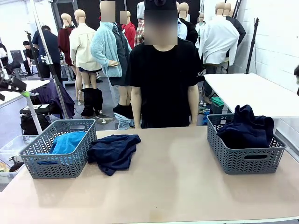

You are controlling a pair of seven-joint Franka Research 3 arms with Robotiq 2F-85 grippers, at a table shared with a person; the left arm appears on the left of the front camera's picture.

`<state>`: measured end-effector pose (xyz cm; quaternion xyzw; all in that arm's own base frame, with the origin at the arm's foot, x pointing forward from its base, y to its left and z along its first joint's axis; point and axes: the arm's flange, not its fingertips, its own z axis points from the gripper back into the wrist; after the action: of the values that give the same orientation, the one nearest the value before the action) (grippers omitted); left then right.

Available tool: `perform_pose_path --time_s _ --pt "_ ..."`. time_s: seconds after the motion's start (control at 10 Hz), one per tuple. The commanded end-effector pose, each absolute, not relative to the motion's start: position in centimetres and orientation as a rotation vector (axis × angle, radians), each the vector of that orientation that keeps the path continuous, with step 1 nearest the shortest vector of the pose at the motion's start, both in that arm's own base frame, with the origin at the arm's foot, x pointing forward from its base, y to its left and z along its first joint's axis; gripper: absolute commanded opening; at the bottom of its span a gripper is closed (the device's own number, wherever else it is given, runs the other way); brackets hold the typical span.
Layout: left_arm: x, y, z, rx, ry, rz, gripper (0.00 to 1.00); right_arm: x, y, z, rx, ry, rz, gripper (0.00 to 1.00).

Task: Sort the tops and bottoms.
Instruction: Lift clothes from the center of the table with your right hand.

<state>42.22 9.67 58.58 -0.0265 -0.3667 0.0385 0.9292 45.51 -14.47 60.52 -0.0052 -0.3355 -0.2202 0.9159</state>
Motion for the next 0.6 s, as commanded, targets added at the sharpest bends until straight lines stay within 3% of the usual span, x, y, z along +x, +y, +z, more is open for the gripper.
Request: perform_pose_path --time_s 0.0,0.3,0.5 --pt "42.4 9.6 58.7 -0.051 -0.739 0.076 1.00 45.5 -9.8 65.8 -0.008 -0.805 -0.277 1.00" --pt "42.4 9.6 58.7 -0.051 -0.739 0.076 1.00 45.1 2.7 70.2 -0.039 -0.831 0.268 1.00" --pt "42.4 9.6 58.7 -0.051 -0.739 0.076 1.00 46.0 11.5 68.6 -0.071 -0.704 0.634 1.00"
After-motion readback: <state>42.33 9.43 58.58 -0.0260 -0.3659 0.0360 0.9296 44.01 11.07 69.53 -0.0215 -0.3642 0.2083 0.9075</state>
